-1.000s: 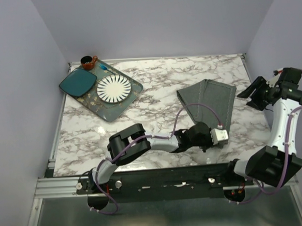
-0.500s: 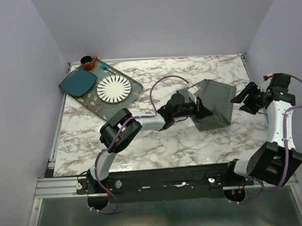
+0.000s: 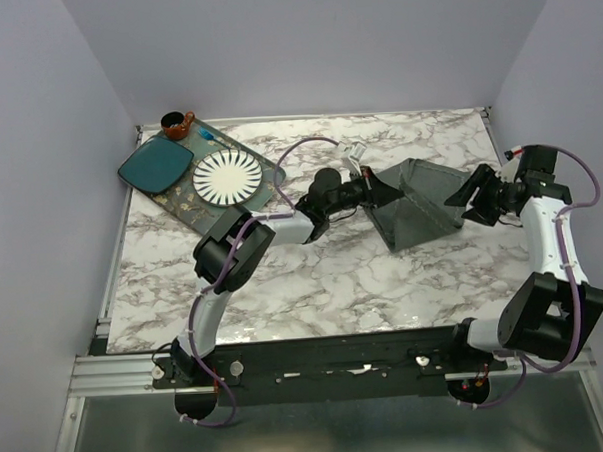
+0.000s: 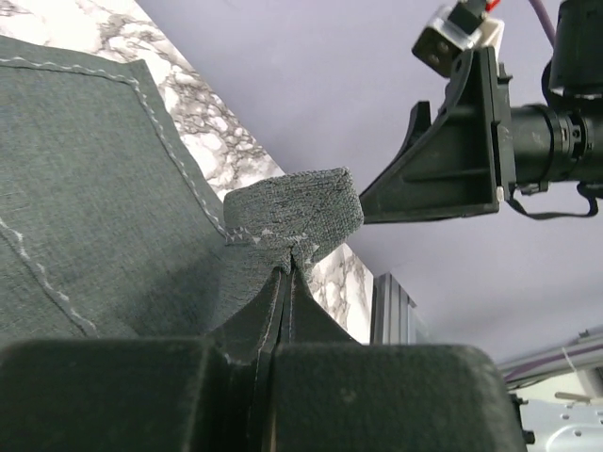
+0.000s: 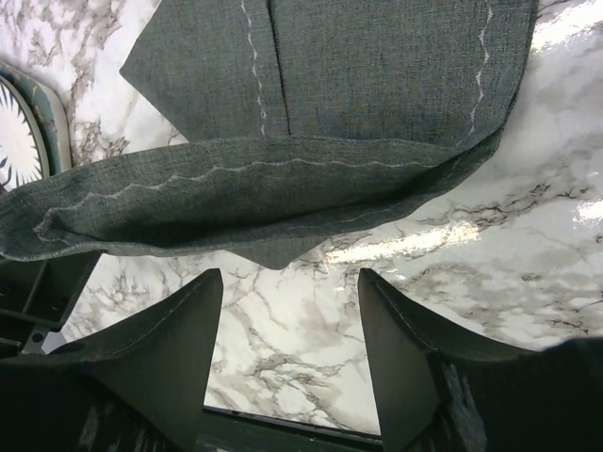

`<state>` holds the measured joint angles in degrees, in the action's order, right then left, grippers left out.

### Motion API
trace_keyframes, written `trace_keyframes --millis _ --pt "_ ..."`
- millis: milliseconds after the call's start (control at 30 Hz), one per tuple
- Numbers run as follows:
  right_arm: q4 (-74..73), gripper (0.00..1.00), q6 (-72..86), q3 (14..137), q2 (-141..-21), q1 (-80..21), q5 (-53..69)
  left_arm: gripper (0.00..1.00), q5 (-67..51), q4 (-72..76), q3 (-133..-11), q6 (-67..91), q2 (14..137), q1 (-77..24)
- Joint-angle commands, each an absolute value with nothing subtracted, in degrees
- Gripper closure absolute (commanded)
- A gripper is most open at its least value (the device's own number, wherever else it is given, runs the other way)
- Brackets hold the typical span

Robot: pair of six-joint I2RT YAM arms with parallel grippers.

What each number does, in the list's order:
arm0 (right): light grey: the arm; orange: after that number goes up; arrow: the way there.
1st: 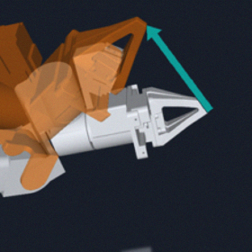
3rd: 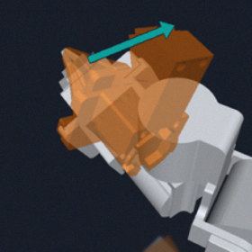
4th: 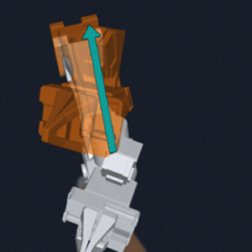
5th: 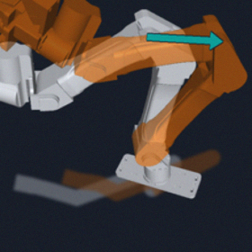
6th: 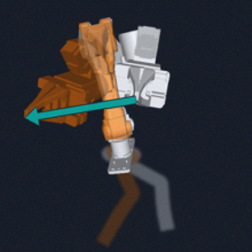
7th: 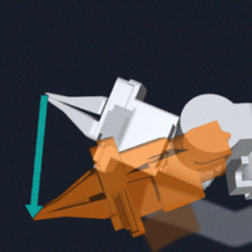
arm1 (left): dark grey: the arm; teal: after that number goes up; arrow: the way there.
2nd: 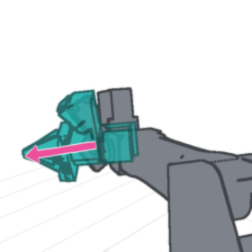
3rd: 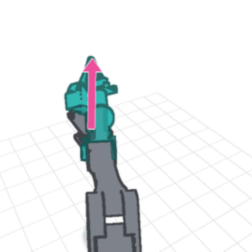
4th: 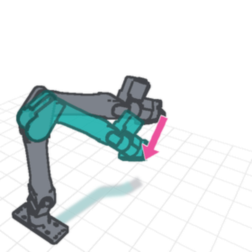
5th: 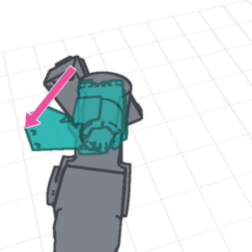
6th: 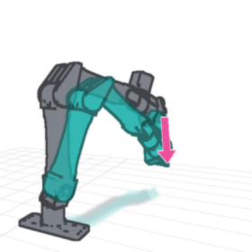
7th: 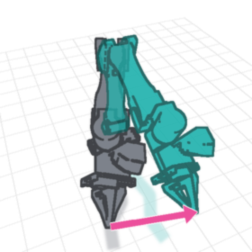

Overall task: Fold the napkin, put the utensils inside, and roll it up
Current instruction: Fold the napkin

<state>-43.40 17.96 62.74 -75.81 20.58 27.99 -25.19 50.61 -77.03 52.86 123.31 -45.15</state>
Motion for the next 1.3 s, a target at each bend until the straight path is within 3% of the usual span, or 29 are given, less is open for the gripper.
trace_keyframes --millis 0,1267 --pt "-41.1 0.32 18.6 62.6 -76.5 20.4 28.4 1.0 -21.4 52.6 -77.4 56.2 124.4 -43.9" --pt "-33.9 0.32 22.1 63.5 -89.7 8.0 26.2 1.0 -7.9 34.1 -80.6 62.6 128.4 -38.6"
